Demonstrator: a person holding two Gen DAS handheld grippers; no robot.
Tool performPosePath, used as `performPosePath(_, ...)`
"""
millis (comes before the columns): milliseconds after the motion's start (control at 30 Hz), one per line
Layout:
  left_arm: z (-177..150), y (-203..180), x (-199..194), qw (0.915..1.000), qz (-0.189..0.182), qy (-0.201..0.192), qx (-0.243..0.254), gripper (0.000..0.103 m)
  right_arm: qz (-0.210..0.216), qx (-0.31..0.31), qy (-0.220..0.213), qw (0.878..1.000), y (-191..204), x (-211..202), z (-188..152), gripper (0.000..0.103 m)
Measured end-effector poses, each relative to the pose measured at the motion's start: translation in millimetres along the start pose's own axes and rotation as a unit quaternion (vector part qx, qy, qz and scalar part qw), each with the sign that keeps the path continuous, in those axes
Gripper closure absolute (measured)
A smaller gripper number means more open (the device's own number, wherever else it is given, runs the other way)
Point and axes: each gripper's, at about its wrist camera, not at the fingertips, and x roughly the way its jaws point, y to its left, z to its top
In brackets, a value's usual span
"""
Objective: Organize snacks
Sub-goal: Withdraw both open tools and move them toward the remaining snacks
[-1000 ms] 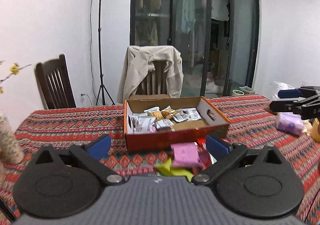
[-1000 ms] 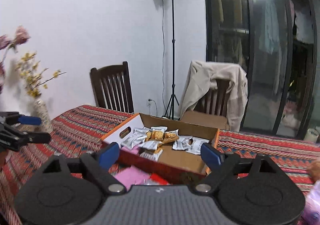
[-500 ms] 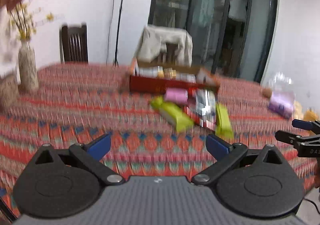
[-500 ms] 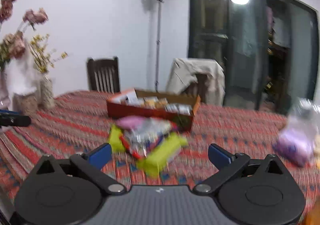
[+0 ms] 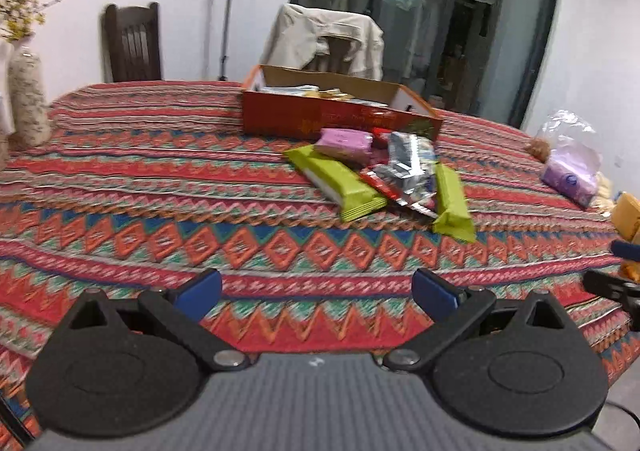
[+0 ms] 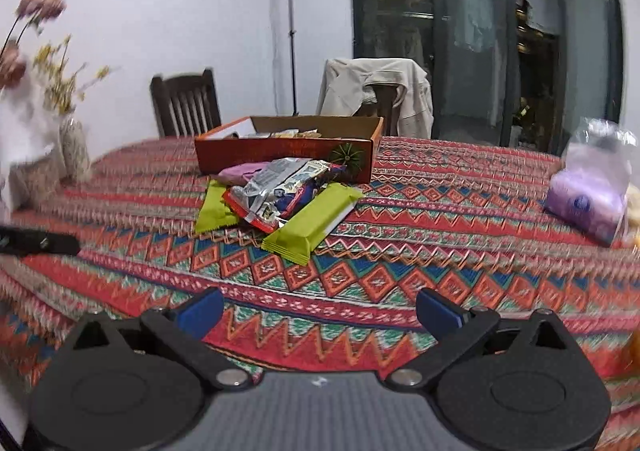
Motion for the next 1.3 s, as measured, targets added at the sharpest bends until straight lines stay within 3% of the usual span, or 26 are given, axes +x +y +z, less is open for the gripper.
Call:
performPosePath(133,17.4,-7.7,25.3,0.9998,-0.017,-0.005,-0.004,0.0,-0.039,-0.039,-0.018,0.998,-14.4,-44.5,16.4,0.0)
performPosePath(233,28.2,-11.8,45.8,0.9997,-0.021,-0.009,-0.002,0.0,-0.06,-0.007,-0.028,0.998,-31.4,-65.3,20.3,0.0)
performPosePath(333,41.6,-12.1,73.6,0.9999,-0.007,-0.007,-0.007,0.0,-0.068,0.013,-0.037,0.997,-37.2,-61.0,20.3,0.0)
performPosePath(567,84.2,-11.8,155.2,0.9994,0.026,0.02,-0.014,0.008,-0.03,0.029,-0.018,0.999,-30.7,25.7,30.3,0.002)
performPosePath(767,90.1,-10.1,200.3,0.9977,0.045,0.048,-0.013,0.017,0.004,0.024,-0.017,1.0,-19.2,94.5,57.0,0.008)
performPosePath(900,78.7,-9.4,199.4,0.9985,0.043,0.025,0.021,0.02,0.038,0.007,-0.025,0.999,-5.0,123.2,80.8,0.01)
performPosePath(967,77.0,-6.5,194.0,0.9988,0.032,0.024,0.029,0.045,0.069,0.002,-0.029,0.997,3.0,137.7,94.8,0.013)
performPosePath(1033,77.2,-3.2,187.7,0.9981,0.039,0.024,0.041,0.062,0.087,-0.009,-0.026,0.996,13.2,156.4,108.2,0.016)
performPosePath(1200,62.7,19.5,162.6,0.9955,0.064,0.01,0.069,0.067,0.133,-0.008,-0.003,0.991,40.2,207.9,136.8,0.016)
performPosePath(1300,56.1,34.9,150.0,0.9921,0.1,0.0,0.076,0.067,0.129,-0.007,0.031,0.991,61.3,247.6,144.6,0.014)
